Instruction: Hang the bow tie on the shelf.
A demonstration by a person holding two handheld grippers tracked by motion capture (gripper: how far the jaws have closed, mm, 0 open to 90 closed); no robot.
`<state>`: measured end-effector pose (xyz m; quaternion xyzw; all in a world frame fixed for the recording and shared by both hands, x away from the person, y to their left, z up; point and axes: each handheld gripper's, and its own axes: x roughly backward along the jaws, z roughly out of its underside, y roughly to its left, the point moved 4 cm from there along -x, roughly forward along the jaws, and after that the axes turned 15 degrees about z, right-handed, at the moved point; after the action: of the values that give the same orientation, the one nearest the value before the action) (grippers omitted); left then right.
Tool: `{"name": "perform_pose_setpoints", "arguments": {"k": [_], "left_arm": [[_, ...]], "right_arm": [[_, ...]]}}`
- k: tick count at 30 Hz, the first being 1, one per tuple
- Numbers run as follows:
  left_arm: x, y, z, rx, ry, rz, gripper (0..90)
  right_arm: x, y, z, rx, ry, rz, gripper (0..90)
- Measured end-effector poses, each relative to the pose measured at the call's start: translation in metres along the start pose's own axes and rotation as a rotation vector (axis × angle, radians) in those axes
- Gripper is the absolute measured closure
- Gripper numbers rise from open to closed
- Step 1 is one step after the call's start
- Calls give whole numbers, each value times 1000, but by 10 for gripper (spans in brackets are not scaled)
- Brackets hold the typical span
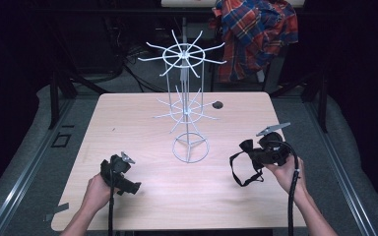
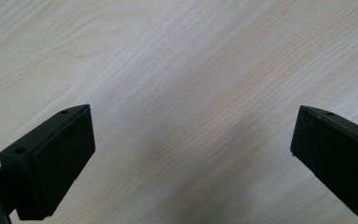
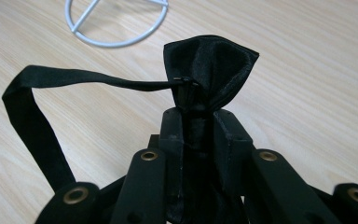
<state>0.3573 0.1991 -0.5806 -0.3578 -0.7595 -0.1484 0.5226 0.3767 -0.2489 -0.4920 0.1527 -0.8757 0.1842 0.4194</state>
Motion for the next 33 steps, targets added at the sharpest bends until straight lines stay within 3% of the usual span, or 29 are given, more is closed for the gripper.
{"name": "perform_pose_setpoints", "arguments": {"k": [8,20,33], "left_arm": [[-4,1,0,-3,7,12,0],[2,0,0,-9,-5,11,0],[5,1,5,-5,-9,1,0]], "right_arm": [[1,6,-13,3,-16,-14,748],[1,12,-30,-35,-51,-48,748],[-3,17,-44,-31,-62,-44,749]]}}
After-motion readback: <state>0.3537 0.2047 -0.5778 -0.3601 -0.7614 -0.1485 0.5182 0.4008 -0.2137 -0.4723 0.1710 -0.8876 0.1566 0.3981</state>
